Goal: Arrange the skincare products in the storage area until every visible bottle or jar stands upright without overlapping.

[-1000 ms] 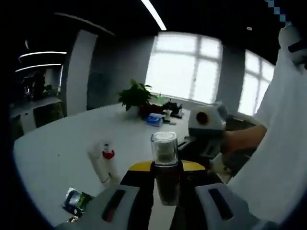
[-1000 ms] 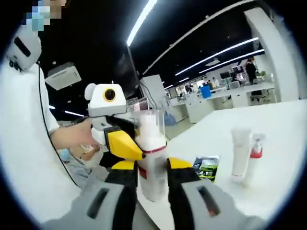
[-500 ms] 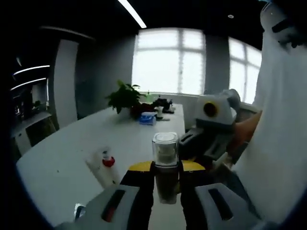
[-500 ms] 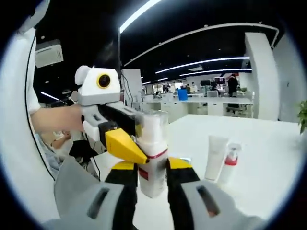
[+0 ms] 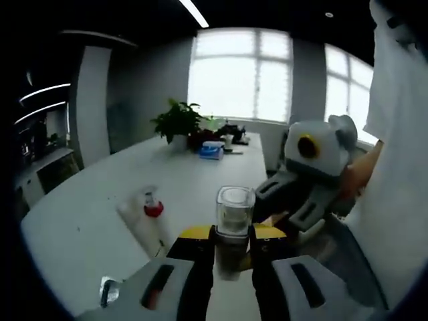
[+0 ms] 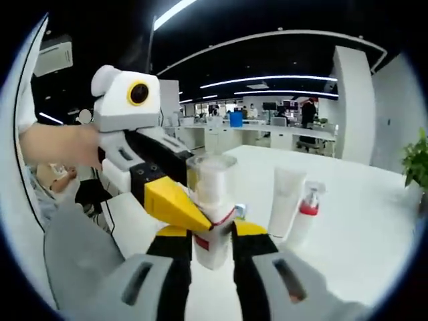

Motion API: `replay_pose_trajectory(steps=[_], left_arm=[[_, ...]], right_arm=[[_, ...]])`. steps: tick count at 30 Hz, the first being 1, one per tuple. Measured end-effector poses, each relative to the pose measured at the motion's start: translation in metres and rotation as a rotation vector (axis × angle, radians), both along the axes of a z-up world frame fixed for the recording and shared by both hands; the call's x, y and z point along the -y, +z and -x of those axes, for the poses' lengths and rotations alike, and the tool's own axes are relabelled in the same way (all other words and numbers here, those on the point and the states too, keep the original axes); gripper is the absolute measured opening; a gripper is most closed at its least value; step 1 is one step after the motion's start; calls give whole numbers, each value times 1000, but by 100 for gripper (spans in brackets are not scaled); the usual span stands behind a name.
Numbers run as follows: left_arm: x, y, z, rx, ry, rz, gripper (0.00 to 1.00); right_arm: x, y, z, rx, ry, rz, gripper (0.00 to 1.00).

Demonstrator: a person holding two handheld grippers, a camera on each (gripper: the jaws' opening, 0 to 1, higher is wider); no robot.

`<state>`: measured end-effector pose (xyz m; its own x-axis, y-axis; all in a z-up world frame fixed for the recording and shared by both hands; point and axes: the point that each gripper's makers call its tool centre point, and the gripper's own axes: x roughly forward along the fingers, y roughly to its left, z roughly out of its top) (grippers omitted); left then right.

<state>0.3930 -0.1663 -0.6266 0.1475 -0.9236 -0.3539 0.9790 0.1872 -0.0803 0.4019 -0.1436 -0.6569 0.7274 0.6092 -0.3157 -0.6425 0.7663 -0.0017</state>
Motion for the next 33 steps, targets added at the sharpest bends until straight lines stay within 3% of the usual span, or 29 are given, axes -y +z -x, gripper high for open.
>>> replay_pose_trajectory(steps=[23,33], left_arm=[[6,-75,-29,-10,3,-153,16],[18,-97,-41,14,-24,-193,16]], right_arm=[[10,-77,-27,-135,-61,91,21],[23,-98,-37,-172,-98,132,21]])
